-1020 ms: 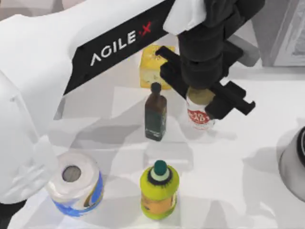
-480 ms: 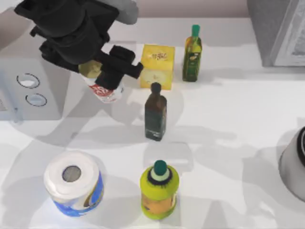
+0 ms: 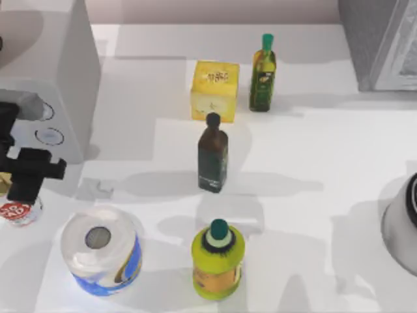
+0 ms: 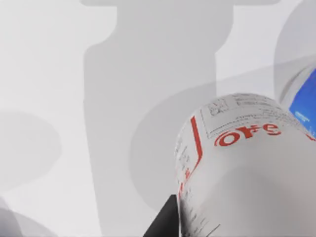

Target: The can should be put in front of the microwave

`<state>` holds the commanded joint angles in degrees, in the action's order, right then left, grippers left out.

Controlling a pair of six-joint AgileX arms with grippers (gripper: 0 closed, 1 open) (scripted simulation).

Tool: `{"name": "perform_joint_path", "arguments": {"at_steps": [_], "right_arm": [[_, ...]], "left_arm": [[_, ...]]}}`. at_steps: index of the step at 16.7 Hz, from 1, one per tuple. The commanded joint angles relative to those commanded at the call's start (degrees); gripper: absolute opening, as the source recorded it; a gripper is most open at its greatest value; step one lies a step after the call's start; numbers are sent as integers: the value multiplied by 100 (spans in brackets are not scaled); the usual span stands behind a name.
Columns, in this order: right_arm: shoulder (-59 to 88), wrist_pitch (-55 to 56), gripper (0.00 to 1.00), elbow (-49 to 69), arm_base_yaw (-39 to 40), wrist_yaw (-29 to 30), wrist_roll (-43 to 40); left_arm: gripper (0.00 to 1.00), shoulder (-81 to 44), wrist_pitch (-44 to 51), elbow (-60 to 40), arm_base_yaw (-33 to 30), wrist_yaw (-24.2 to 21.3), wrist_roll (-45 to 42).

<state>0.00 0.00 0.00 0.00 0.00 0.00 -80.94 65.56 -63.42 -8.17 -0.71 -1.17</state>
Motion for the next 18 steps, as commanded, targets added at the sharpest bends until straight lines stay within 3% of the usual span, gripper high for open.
{"name": "perform_joint_path", "arguments": {"at_steps": [5,18], "right_arm": [[0,0,100,0,0,0,0],[0,0,100,0,0,0,0]], "left_arm": [[0,245,-133,1040,764,67,36],[0,208,-333,1238,804,71,32]]}}
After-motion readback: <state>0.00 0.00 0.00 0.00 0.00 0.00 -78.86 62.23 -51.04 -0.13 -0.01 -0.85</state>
